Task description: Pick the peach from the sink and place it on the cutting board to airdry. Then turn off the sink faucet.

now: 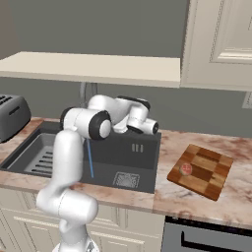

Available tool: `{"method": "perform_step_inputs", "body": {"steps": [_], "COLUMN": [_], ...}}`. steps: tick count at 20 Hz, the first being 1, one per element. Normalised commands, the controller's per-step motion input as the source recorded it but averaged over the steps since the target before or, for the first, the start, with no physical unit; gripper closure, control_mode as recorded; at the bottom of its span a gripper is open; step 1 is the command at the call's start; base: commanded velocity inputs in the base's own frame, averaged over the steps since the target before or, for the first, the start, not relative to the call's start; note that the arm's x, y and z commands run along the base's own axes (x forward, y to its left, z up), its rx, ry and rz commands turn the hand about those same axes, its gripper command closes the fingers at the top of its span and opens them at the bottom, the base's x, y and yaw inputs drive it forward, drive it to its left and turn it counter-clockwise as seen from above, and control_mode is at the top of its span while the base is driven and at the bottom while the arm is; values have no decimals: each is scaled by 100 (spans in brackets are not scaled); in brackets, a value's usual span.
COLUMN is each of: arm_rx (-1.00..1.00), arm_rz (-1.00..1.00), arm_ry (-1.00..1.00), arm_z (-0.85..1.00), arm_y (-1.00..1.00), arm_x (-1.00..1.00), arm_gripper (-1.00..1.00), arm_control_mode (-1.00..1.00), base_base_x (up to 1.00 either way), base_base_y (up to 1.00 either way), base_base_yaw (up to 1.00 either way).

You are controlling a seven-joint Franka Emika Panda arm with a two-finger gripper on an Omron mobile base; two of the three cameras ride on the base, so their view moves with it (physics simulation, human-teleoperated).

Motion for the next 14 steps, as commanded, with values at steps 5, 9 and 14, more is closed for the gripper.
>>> {"method": "perform_step_inputs", "body": {"steps": [5, 9, 14], "arm_rx": [2, 2, 2], "arm_rz": [4, 5, 5], "arm_ry": [0, 0, 0], "arm_z": [-7, -8, -9], "arm_y": [18, 17, 15], "arm_x": [41, 36, 30], "arm_gripper": [-100, -100, -100], "arm_control_mode": [-100, -100, -100], "base_base_x": [0, 0, 0], "base_base_y": [0, 0, 0], "base_base_yaw": [0, 0, 0]}}
